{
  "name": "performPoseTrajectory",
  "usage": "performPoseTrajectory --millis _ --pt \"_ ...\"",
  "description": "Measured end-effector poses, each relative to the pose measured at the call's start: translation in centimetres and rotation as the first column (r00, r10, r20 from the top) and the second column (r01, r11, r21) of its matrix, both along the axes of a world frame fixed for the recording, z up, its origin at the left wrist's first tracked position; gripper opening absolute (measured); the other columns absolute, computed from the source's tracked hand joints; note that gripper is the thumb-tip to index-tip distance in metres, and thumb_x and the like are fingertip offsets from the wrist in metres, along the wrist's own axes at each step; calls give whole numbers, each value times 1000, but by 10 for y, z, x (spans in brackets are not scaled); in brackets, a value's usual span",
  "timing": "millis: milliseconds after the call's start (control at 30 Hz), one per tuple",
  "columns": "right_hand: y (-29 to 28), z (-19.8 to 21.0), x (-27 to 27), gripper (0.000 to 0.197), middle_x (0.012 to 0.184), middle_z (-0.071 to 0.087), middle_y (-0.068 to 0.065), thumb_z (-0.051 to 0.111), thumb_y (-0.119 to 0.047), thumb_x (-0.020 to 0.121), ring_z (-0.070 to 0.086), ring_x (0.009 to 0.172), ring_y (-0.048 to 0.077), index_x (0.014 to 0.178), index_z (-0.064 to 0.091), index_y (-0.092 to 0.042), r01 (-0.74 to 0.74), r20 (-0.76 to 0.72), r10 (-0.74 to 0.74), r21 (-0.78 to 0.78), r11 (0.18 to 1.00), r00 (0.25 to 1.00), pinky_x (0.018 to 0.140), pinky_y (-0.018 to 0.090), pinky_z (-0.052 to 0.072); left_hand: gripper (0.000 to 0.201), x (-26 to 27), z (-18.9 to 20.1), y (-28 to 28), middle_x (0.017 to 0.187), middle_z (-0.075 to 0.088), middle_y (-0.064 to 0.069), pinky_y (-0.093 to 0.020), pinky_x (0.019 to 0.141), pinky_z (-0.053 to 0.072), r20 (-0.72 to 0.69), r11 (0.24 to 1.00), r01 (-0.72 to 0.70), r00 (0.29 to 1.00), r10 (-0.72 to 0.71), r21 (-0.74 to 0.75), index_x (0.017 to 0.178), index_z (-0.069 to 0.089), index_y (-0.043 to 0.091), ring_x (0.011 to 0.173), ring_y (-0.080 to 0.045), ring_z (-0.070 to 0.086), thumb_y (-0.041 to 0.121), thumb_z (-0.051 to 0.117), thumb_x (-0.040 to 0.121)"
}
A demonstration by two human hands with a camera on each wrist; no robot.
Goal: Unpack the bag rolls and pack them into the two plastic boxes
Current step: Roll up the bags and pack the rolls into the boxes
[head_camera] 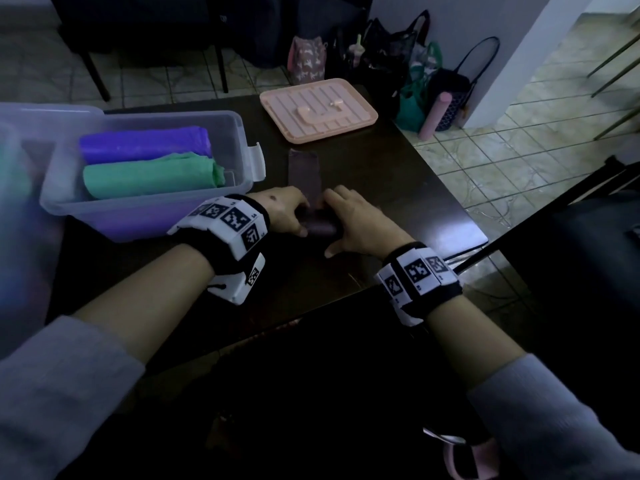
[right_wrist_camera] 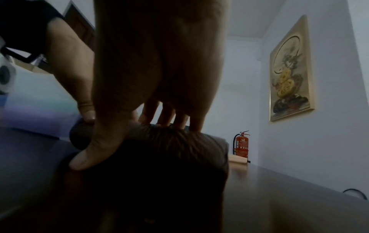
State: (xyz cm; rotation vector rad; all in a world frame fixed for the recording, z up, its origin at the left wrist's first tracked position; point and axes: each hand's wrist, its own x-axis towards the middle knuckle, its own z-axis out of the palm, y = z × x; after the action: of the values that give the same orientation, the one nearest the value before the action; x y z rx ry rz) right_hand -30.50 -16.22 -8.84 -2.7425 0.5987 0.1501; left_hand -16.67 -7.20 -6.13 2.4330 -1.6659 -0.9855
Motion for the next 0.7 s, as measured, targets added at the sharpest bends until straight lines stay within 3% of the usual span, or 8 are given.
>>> performPoseTrajectory --millis 67,167,267,433,533,633,700 --pt "-1 -2 0 74 122 46 7 83 -24 63 46 115 25 126 45 -14 23 3 -24 47 999 1000 96 43 42 59 -2 2 4 136 48 -7 -30 99 37 61 993 -27 998 34 -115 136 44 16 123 -23 48 22 68 83" --pt "-6 3 1 64 126 48 6 75 -26 75 48 118 23 131 46 -19 67 -14 -65 155 986 998 101 35 39 47 -3 2 8 129 54 -6 -28 97 38 107 962 -17 993 48 -271 126 56 17 119 -20 50 20 70 81" --pt "-5 15 5 56 131 51 5 67 -29 84 49 120 21 135 45 -21 74 -110 -52 204 976 993 98 26 36 55 -6 1 14 126 56 -4 -28 96 39 85 971 -12 996 33 -239 125 56 16 118 -19 51 23 77 74" --pt "-4 29 11 46 122 57 -1 58 -40 89 55 112 18 132 52 -25 119 -313 -21 299 947 950 98 33 43 55 -1 5 18 129 56 -2 -24 92 39 25 992 -1 1000 4 -125 128 55 20 119 -18 52 22 75 77" --pt "-3 27 12 41 111 59 -6 60 -40 88 56 107 14 126 57 -25 120 -296 -18 330 936 955 96 31 43 50 0 6 18 131 55 -3 -24 93 38 47 997 43 998 -40 -62 131 53 20 120 -19 51 25 68 84" --pt "-5 25 10 40 113 57 -6 65 -38 85 54 107 13 121 57 -23 124 -182 -73 290 949 981 97 30 42 46 -1 4 17 131 55 -5 -32 100 42 45 999 32 998 -31 -11 134 49 23 119 -21 52 26 60 89" --pt "-8 26 9 37 116 58 -3 63 -38 87 54 107 15 120 59 -23 132 -182 -80 298 945 980 96 33 43 49 -2 2 18 135 52 -5 -34 103 40 31 999 2 1000 -1 -38 136 45 24 122 -22 50 26 60 89"
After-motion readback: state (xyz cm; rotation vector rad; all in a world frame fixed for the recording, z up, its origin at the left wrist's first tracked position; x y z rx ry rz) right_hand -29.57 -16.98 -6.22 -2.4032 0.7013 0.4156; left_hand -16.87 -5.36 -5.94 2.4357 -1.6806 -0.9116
